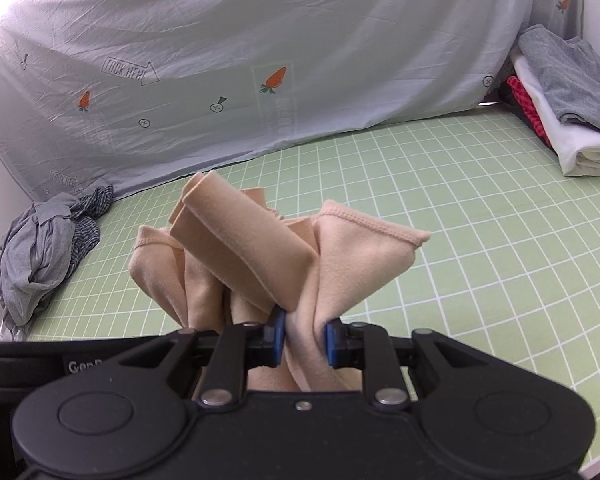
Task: Fold clothes
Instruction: 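Lift the folded shirt with both grippers and carry it to the clothes stack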
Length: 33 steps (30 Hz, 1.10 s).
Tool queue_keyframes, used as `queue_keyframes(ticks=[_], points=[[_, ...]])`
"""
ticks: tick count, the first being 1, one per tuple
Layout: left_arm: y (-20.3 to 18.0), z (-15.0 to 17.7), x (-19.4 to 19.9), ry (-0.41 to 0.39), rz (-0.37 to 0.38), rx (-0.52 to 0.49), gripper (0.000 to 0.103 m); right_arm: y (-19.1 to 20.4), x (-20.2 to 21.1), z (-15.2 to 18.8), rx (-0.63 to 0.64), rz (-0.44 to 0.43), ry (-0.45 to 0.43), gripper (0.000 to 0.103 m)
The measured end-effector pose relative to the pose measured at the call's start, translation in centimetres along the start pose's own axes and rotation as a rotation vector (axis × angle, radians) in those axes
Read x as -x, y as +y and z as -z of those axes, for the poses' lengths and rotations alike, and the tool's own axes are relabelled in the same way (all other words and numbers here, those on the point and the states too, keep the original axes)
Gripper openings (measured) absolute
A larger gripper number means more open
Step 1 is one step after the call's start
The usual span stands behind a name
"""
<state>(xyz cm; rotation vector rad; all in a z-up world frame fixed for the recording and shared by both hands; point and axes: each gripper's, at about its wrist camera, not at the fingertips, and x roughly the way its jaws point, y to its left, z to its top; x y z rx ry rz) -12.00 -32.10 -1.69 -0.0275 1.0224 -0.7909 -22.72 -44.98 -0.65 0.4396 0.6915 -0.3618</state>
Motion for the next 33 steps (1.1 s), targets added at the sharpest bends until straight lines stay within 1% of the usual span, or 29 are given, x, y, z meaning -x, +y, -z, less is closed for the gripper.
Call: queue_keyframes(ticks=[5, 8, 12, 15, 19, 24, 26, 31, 33], points=[[-1.3, -0.9, -1.0, 0.013, 0.048, -0.024, 0.011, -1.2, 1.1, -0.2, -0.019, 0.070, -0.030, 0.020], [-2.6, -1.5, -1.9, 0.015, 0.066, -0.037, 0.011, -2.4, 1.3, -0.8, -0.051, 0.092, -0.048, 0.020], [-5.4, -2.5, -3.2, 0.014, 0.080, -0.099, 0.011, -4.9, 1.9, -1.8, -0.084, 0.107, -0.083, 0.020], [-8.4, -3.1, -4.5, -0.004, 0.089, -0.123, 0.011, -7.8, 2.4, -2.8, -0.114, 0.113, -0.112, 0.020], [-13.4, -3.3, -6.7, -0.039, 0.074, -0.116, 0.010, -12.9, 2.8, -4.4, -0.107, 0.098, -0.137, 0.020], [-21.0, -3.5, -10.3, -0.104, 0.049, -0.081, 0.010, -21.0, 3.4, -7.6, -0.037, 0.056, -0.174, 0.020], [-24.4, -3.7, -11.9, -0.132, 0.061, -0.098, 0.010, -24.4, 3.7, -9.0, -0.012, 0.041, -0.203, 0.020], [-32.4, -5.1, -16.1, -0.129, 0.107, -0.085, 0.010, -32.2, 4.7, -13.0, -0.013, 0.082, -0.240, 0.020], [-35.7, -5.9, -17.3, -0.140, 0.118, -0.146, 0.010, -34.8, 5.1, -14.7, -0.011, 0.090, -0.267, 0.020]])
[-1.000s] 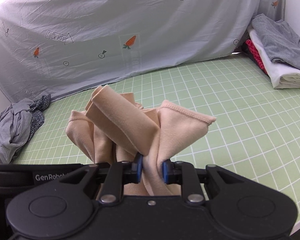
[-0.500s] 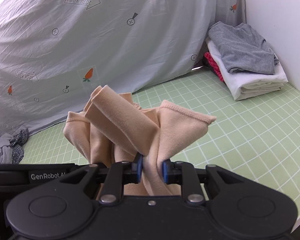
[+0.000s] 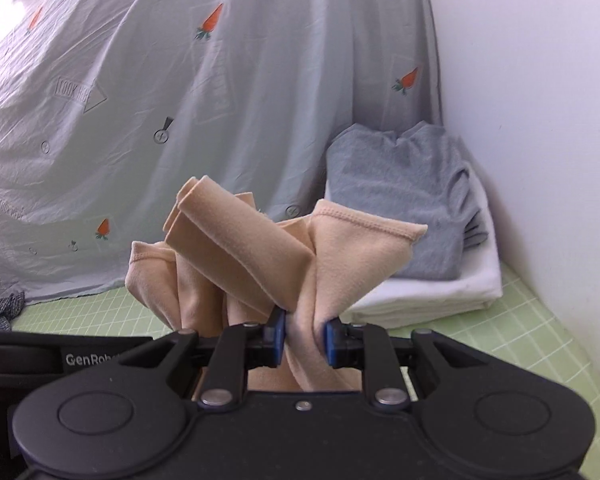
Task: Fold clothes
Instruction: 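Lift the folded shirt with both grippers and carry it to the clothes stack, then lower the shirt onto the folded stack and open both grippers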
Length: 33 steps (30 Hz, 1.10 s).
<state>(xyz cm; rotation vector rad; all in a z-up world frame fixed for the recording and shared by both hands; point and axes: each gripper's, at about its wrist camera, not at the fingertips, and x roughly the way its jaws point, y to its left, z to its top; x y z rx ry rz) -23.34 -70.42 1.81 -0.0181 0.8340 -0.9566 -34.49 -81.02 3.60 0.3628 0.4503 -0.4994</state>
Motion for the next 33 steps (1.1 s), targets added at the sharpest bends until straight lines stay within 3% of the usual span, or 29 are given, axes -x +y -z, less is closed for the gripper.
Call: queue_keyframes(ticks=[3, 8, 11, 14, 18, 23, 25, 27, 29, 30, 31, 33], points=[[-3.4, -2.5, -2.6, -0.021, 0.040, -0.043, 0.010, -4.0, -1.1, -2.9, -0.029, 0.018, -0.034, 0.020], [-6.1, -8.3, -6.3, -0.096, 0.083, -0.082, 0.009, -9.8, -4.5, -8.4, -0.086, 0.014, -0.107, 0.020], [-6.2, -12.3, -9.4, -0.144, 0.098, -0.109, 0.009, -12.4, -7.7, -11.7, -0.114, -0.003, -0.152, 0.020], [-5.1, -16.4, -14.0, -0.169, 0.064, -0.101, 0.009, -14.6, -12.9, -14.8, -0.128, 0.013, -0.181, 0.022], [-2.5, -19.5, -22.1, -0.124, -0.048, -0.091, 0.009, -15.3, -19.1, -14.6, -0.091, 0.083, -0.145, 0.031], [-0.4, -19.3, -26.6, -0.093, -0.058, -0.086, 0.012, -16.2, -26.9, -14.4, -0.043, 0.170, -0.099, 0.039], [0.0, -18.9, -27.1, -0.097, -0.054, -0.092, 0.019, -16.6, -29.7, -14.3, -0.025, 0.202, -0.084, 0.047], [0.1, -18.5, -26.6, -0.104, -0.068, -0.085, 0.029, -16.6, -29.3, -13.7, -0.020, 0.206, -0.096, 0.051], [0.2, -18.2, -25.8, -0.110, -0.091, -0.072, 0.039, -16.1, -28.6, -13.5, 0.005, 0.223, -0.094, 0.062], [0.2, -18.0, -25.4, -0.113, -0.102, -0.065, 0.050, -15.6, -28.0, -13.3, 0.028, 0.236, -0.102, 0.071], [0.3, -17.9, -25.0, -0.117, -0.114, -0.058, 0.072, -15.2, -27.4, -13.1, 0.051, 0.249, -0.109, 0.079], [0.0, -17.3, -23.7, -0.135, -0.133, -0.089, 0.091, -14.5, -25.6, -12.5, 0.089, 0.238, -0.134, 0.085]])
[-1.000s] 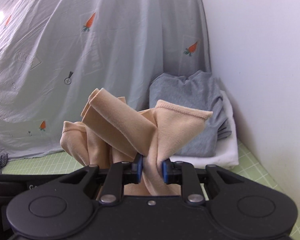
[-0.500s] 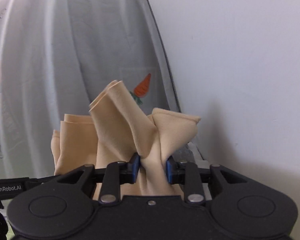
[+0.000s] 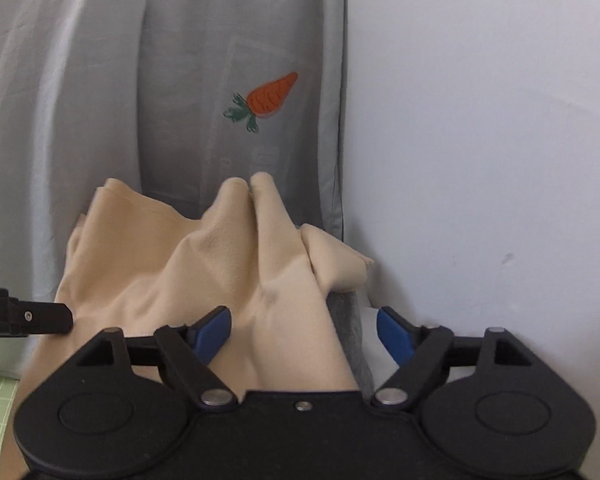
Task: Fold clothes
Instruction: 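Lower the shirt onto the folded stack and open both grippers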
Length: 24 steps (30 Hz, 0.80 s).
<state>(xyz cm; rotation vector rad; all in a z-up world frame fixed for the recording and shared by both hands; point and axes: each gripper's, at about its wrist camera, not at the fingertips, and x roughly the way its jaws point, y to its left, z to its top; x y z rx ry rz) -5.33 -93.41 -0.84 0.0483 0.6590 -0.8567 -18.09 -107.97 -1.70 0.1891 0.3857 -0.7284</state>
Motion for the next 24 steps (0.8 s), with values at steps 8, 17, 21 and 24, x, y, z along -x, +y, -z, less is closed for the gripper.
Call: queue_keyframes(ticks=[8, 17, 21, 24], points=[[-0.2, 4.8, 10.7, -0.025, 0.023, 0.035, 0.103, 0.4, 11.9, 1.5, -0.001, -0.043, -0.011, 0.103], [-0.5, 12.1, 19.9, 0.033, 0.023, -0.049, 0.103, 0.4, 22.5, 6.6, -0.084, -0.032, 0.092, 0.103], [-0.5, 14.5, 22.4, 0.077, 0.032, -0.047, 0.103, 0.6, 26.1, 9.0, -0.071, -0.012, 0.132, 0.103], [-0.8, 16.0, 24.0, 0.086, 0.030, -0.083, 0.103, 0.8, 28.2, 10.5, -0.066, 0.004, 0.155, 0.103]])
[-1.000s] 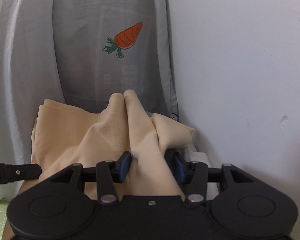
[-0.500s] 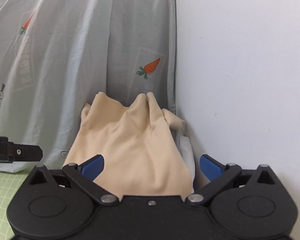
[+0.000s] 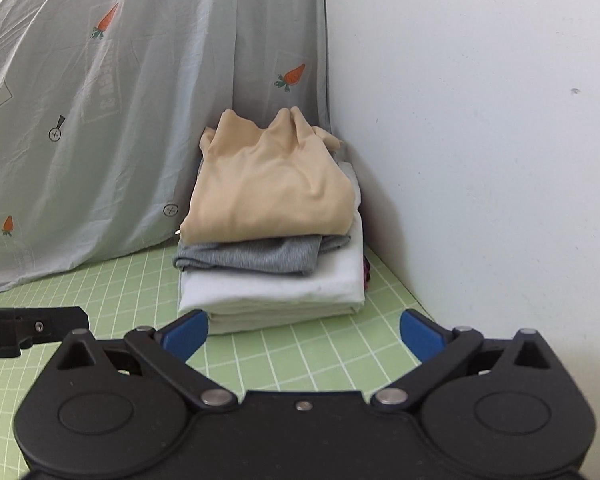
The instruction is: Fold clothes
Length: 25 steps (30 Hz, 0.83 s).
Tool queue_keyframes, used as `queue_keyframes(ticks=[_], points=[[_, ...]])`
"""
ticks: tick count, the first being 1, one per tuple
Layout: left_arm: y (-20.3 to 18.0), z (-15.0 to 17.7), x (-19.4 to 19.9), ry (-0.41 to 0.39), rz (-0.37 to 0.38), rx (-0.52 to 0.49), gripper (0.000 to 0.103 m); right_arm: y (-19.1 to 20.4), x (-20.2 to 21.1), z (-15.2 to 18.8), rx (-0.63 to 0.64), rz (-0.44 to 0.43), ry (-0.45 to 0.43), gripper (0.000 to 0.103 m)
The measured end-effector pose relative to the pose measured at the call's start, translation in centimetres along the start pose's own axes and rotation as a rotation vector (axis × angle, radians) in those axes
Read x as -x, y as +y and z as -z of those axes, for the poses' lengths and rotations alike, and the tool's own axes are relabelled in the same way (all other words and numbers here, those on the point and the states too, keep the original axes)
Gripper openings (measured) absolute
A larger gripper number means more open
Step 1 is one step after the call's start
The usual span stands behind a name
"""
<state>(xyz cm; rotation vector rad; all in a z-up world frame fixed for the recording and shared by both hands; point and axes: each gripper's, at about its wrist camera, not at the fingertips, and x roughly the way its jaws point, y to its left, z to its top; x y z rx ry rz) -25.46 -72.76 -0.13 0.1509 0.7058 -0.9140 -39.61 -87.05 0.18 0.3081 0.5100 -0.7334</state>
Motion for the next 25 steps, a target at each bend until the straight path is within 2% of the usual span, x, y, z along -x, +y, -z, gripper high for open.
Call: queue_keyframes(ticks=[9, 25], points=[[-1.3, 3.1, 2.9, 0.019, 0.015, -0.091, 0.103, -0.1, 3.2, 3.3, -0.015, 0.032, 0.047, 0.103], [-2.1, 4.3, 4.6, 0.008, 0.055, -0.159, 0.103, -0.2, 5.4, 4.3, -0.039, 0.066, 0.022, 0.103]])
